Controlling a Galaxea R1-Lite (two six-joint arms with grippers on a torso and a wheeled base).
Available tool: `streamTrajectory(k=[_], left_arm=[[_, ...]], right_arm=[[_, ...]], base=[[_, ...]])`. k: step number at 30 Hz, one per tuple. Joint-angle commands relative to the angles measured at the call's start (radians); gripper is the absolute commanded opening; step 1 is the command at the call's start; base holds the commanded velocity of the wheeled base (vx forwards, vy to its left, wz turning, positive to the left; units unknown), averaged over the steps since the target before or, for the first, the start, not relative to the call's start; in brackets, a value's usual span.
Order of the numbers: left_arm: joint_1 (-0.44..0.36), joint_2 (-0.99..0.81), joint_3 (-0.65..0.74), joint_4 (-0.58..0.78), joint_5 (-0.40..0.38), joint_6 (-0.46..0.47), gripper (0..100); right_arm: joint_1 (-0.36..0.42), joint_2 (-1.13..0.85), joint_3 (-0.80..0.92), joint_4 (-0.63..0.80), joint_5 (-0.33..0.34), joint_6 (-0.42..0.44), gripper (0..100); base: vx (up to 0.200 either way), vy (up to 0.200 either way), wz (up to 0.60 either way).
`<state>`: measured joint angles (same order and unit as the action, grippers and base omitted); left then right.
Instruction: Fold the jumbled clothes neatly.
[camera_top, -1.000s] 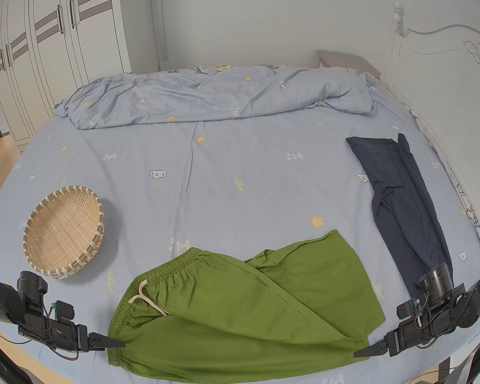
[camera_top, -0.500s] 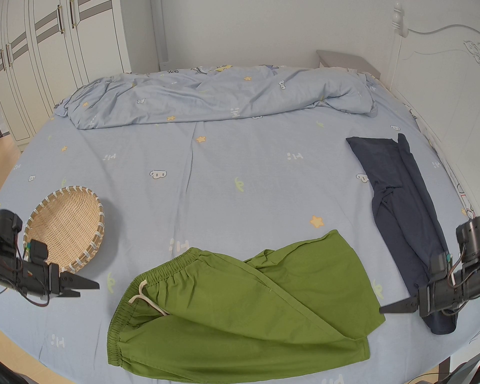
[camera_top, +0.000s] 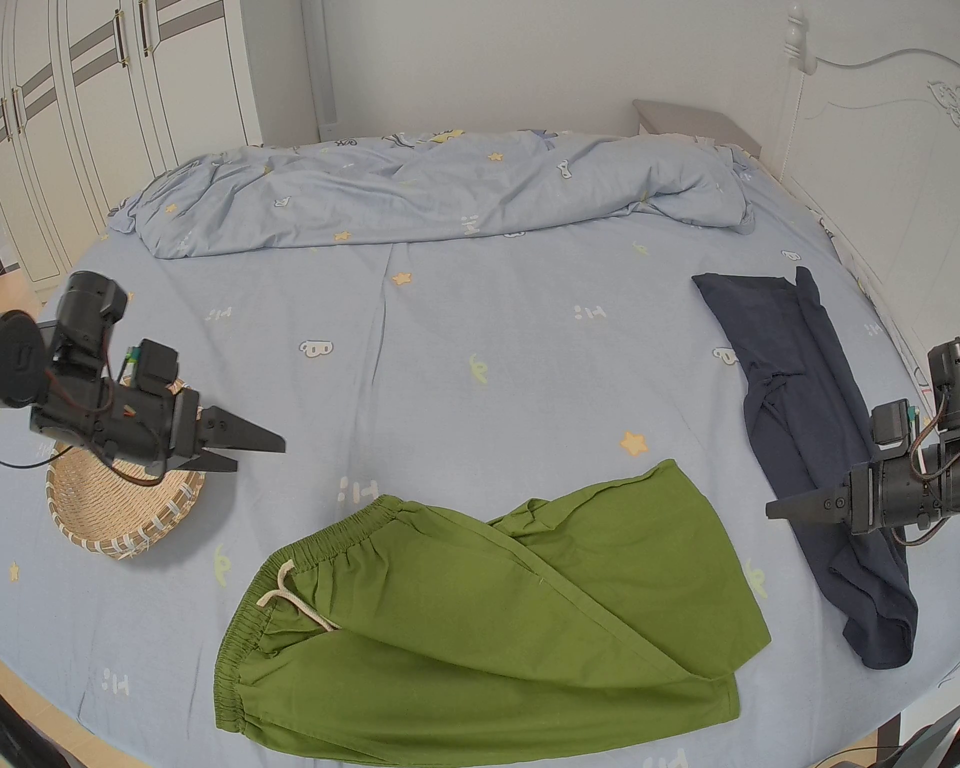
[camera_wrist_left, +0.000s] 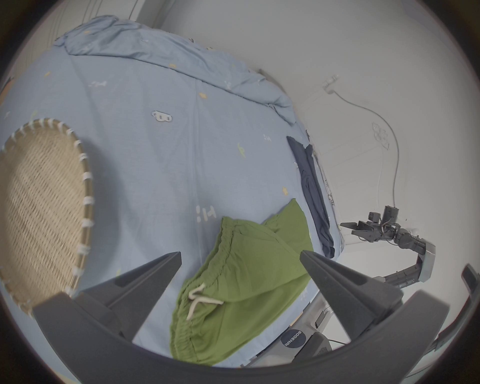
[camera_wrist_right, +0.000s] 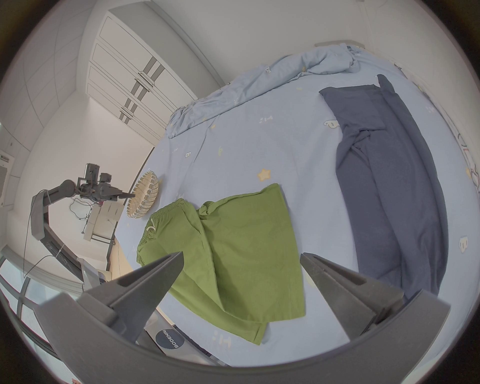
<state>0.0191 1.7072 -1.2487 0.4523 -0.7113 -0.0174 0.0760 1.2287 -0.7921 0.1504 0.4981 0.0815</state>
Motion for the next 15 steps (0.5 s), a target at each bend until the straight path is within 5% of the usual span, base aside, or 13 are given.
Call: streamTrajectory(k=[1, 15], left_arm=[[-0.142, 0.242, -0.150, 0.002, 0.102, -0.062, 100], [-0.197, 0.407, -0.215, -0.001, 0.115, -0.061, 100]], right_arm=[[0.016, 0.052, -0.018, -0.008, -0.001, 0.000, 100], [0.024, 0.051, -0.006, -0.008, 0.000, 0.001, 100]], base=[[0.000, 0.000, 0.00], [0.000, 0.000, 0.00]])
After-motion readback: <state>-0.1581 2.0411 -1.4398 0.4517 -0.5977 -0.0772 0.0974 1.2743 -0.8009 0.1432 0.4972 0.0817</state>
